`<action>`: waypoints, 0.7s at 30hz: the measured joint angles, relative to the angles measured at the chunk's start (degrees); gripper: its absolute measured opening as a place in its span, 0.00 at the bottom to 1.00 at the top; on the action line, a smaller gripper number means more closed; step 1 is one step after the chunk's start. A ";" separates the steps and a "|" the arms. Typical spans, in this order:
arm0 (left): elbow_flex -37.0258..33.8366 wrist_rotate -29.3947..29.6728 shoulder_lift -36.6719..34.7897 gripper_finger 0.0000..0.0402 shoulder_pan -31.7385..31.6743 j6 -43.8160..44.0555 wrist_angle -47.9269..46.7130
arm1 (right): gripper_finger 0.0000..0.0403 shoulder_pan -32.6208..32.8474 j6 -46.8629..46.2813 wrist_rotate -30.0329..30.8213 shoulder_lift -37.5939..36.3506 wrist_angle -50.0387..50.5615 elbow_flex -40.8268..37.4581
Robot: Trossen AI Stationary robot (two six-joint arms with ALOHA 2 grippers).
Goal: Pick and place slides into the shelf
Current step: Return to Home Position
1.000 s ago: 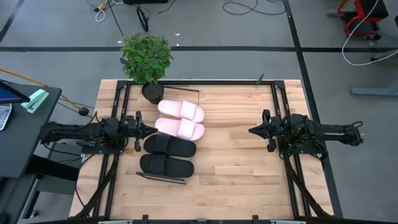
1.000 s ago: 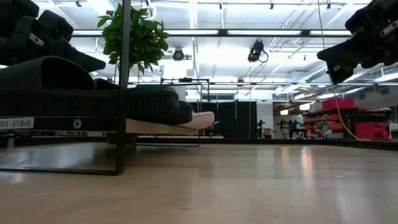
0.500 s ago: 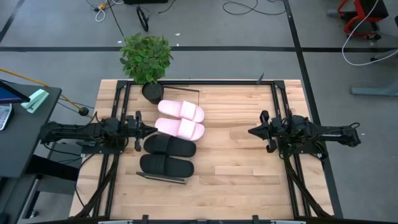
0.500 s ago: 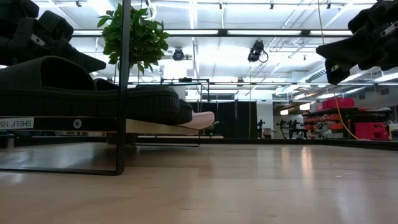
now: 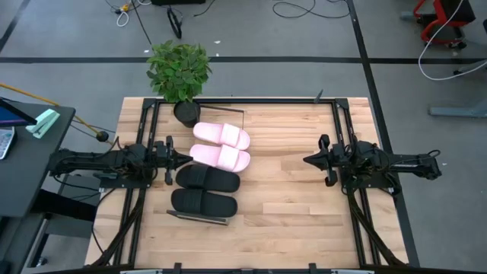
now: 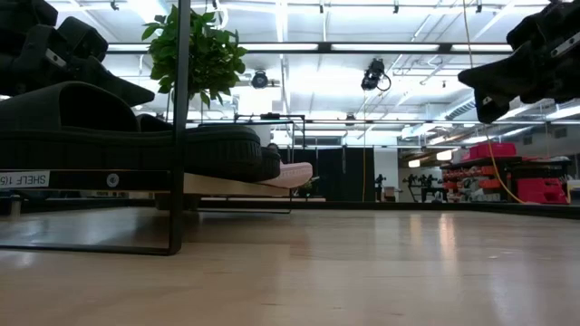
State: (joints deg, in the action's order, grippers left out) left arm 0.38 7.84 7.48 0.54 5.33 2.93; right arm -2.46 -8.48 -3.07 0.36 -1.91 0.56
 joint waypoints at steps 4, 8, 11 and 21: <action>0.00 -0.05 0.01 0.02 0.00 0.05 -0.12 | 0.00 0.00 0.39 1.33 0.00 0.28 0.00; 0.00 -0.07 0.00 0.01 0.00 0.01 -0.29 | 0.00 0.02 0.19 1.69 0.33 0.35 0.00; 0.00 0.06 0.00 0.03 0.00 0.05 -0.37 | 0.00 0.00 -0.04 3.69 1.50 0.54 0.00; 0.00 -0.18 0.01 0.03 0.00 0.34 -0.19 | 0.01 0.00 -2.43 4.04 3.65 0.59 -0.02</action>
State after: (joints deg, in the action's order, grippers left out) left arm 0.38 7.66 7.49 0.54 5.67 2.74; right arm -2.46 -10.92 0.97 4.01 -1.32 0.54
